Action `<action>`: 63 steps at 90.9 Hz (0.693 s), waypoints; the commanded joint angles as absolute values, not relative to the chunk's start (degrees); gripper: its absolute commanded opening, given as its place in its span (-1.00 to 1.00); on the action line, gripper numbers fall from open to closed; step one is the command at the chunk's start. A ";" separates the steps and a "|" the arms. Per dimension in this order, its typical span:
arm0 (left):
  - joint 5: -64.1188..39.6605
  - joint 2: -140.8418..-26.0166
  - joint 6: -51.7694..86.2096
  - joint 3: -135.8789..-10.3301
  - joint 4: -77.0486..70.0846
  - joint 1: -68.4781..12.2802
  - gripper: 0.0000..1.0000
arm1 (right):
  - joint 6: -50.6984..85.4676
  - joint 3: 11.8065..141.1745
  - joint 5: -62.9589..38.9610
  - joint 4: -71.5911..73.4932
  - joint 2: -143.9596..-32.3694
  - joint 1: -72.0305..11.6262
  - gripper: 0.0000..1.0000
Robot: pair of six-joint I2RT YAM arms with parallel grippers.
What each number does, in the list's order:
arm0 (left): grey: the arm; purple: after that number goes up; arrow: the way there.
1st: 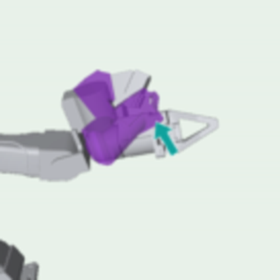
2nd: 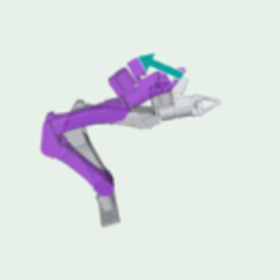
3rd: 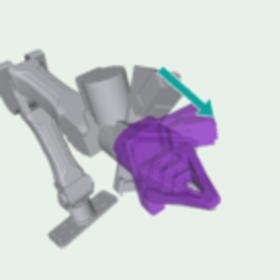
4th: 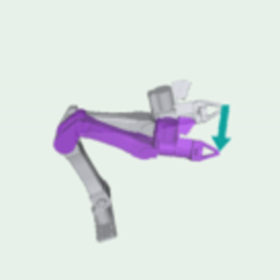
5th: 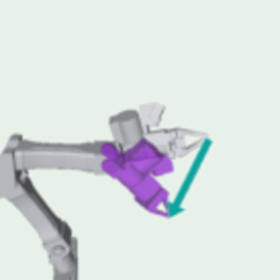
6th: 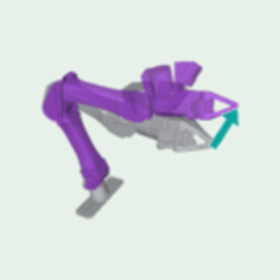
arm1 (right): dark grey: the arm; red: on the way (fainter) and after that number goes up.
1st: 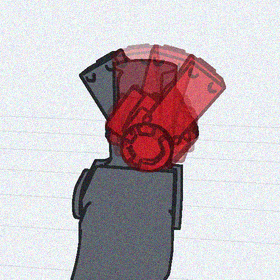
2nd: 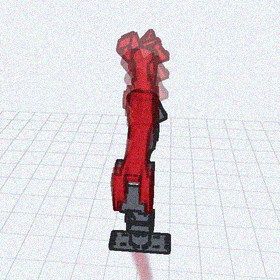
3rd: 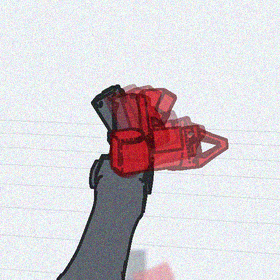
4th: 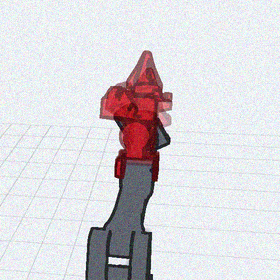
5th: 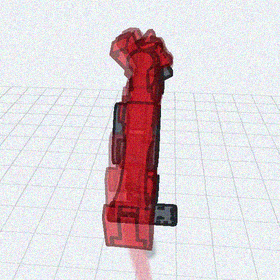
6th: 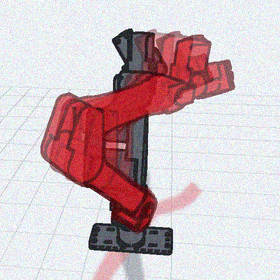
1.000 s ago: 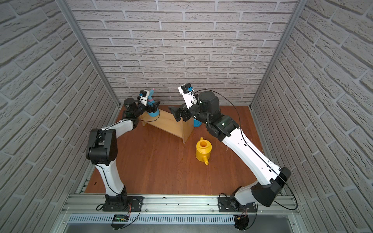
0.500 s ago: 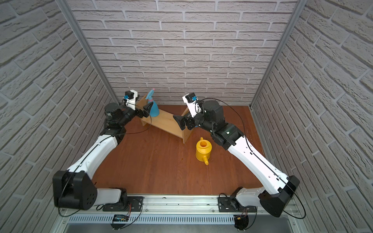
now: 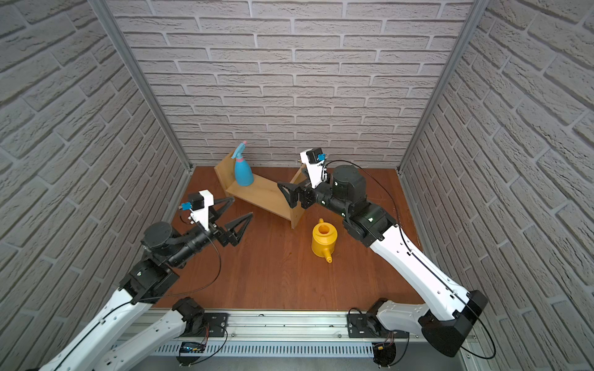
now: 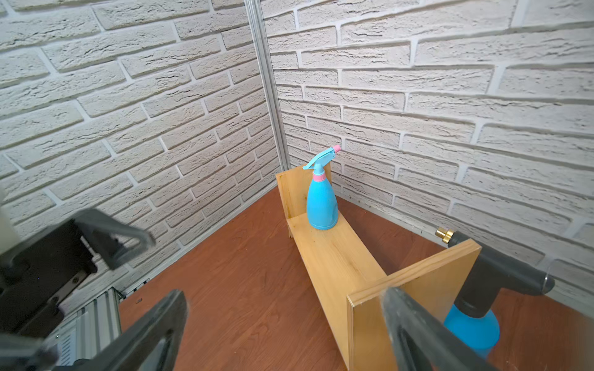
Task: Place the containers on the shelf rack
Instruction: Move the container to the center of the board.
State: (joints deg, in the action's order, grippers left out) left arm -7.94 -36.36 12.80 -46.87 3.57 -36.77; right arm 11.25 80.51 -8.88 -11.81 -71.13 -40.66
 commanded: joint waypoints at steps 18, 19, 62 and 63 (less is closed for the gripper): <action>5.35 -37.05 17.52 -43.37 5.41 -52.01 0.97 | 12.86 86.35 -6.87 -11.88 -75.42 -44.21 0.99; 5.62 -37.16 17.73 -43.18 5.17 -52.37 0.97 | 12.67 86.33 -6.77 -12.18 -75.42 -44.52 0.99; 14.73 -25.73 21.24 -33.60 1.01 -53.44 0.96 | 13.95 83.80 -1.12 -26.14 -70.38 -47.72 0.99; 15.01 -25.52 21.61 -33.28 0.64 -53.40 0.96 | 14.05 83.60 -0.74 -26.69 -69.95 -47.72 0.99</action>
State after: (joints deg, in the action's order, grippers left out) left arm 10.28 -28.29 18.59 -36.93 6.79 -53.23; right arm 12.67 84.71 -3.36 -21.65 -74.39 -47.20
